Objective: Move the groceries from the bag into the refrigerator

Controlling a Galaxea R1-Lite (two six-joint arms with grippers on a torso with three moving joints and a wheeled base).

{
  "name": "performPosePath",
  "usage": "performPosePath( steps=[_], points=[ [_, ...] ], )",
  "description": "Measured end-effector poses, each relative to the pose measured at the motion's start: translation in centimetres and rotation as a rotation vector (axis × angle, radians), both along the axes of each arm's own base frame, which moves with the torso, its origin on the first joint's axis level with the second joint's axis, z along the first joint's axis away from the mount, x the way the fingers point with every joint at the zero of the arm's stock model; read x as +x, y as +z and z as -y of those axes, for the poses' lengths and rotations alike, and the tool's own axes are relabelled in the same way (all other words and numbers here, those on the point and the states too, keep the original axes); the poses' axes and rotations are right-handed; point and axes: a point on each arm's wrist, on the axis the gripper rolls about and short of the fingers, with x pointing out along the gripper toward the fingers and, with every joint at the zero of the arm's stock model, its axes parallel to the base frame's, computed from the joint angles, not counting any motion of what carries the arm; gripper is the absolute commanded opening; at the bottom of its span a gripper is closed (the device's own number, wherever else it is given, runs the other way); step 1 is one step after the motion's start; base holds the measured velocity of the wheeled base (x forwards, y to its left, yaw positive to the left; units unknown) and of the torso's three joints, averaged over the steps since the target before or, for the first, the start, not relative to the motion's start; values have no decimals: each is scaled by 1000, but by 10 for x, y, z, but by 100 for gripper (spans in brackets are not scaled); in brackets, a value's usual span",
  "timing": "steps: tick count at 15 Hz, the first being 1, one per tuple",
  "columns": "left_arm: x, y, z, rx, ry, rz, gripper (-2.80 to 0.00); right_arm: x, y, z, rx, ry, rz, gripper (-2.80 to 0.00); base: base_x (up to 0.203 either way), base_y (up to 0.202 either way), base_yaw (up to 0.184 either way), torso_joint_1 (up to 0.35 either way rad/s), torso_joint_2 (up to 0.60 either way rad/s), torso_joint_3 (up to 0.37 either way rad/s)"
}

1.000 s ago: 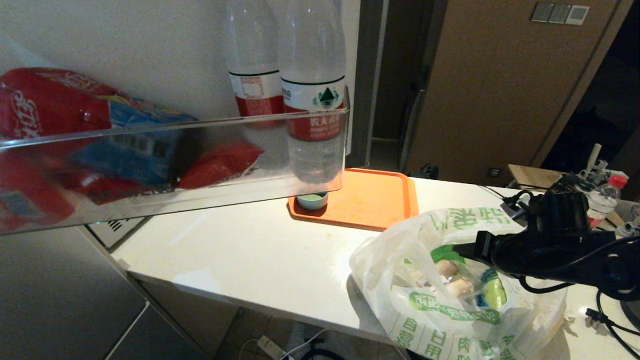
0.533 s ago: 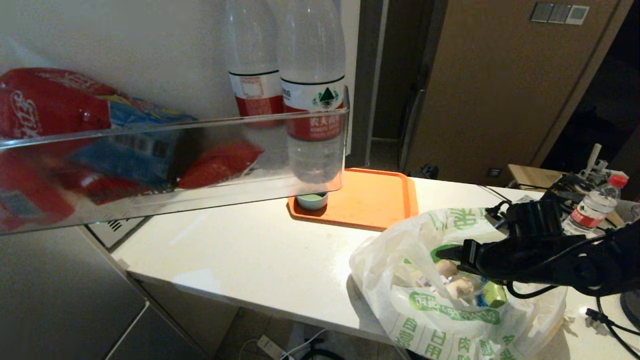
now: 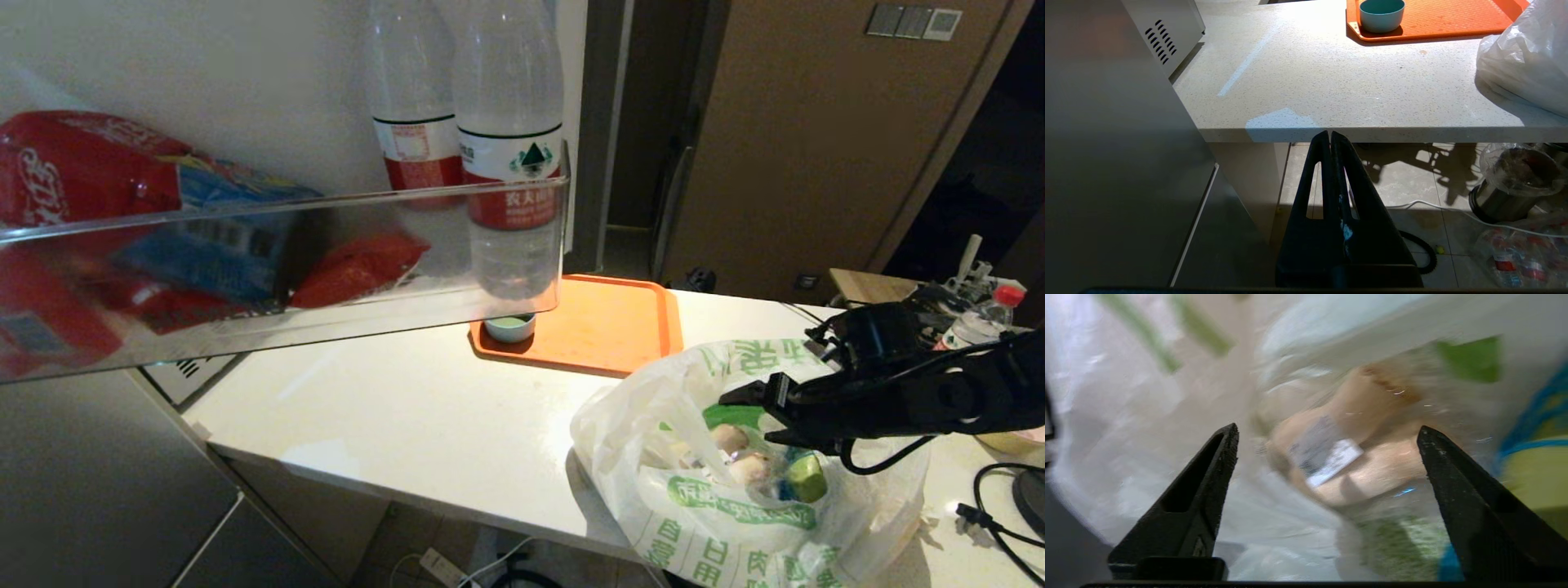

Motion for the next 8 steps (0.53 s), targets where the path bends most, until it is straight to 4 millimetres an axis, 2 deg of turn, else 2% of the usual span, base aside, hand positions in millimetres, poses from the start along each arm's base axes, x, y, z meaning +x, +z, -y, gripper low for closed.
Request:
performPosePath(
  steps=[8],
  points=[
    [0,0,0,-1,0,0,-280,-2,-18,19,-27,45,-25,0,0,0,0,0,0,0]
  ],
)
